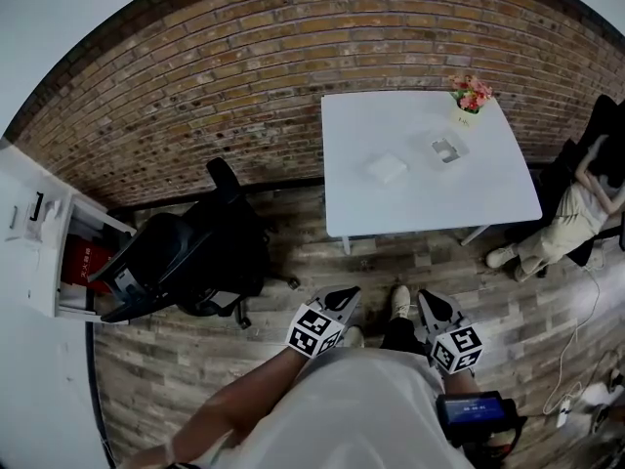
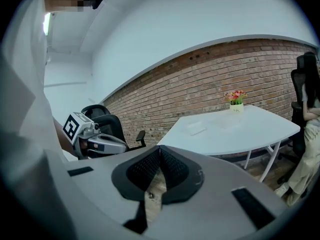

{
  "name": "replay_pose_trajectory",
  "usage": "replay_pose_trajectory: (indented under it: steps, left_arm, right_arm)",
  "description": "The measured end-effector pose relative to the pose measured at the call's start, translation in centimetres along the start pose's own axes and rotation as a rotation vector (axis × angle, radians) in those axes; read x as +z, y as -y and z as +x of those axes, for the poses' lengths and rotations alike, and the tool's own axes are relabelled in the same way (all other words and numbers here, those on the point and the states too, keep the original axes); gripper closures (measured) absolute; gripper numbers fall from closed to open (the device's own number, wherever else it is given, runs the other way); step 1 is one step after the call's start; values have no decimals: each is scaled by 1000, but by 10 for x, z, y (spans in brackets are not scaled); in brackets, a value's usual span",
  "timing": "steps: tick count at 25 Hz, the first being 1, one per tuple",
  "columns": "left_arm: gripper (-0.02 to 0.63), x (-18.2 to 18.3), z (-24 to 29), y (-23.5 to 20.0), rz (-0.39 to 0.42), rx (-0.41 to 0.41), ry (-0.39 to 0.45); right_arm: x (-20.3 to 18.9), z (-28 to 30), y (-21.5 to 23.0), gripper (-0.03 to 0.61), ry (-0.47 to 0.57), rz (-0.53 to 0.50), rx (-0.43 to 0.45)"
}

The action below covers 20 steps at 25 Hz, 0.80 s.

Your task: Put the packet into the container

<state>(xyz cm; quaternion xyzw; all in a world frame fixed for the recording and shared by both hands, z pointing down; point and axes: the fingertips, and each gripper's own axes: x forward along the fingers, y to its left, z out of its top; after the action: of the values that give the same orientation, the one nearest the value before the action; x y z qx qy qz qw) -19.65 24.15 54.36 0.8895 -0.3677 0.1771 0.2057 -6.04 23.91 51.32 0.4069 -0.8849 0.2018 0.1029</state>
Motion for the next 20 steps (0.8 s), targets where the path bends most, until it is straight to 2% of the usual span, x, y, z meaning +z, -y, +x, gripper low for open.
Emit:
replay_pose_trajectory:
  steps: [20]
  left_arm:
    - [601,14,22,-8,-17,37,-3]
  right_arm:
    - [12,19,30,568,-25,28,31]
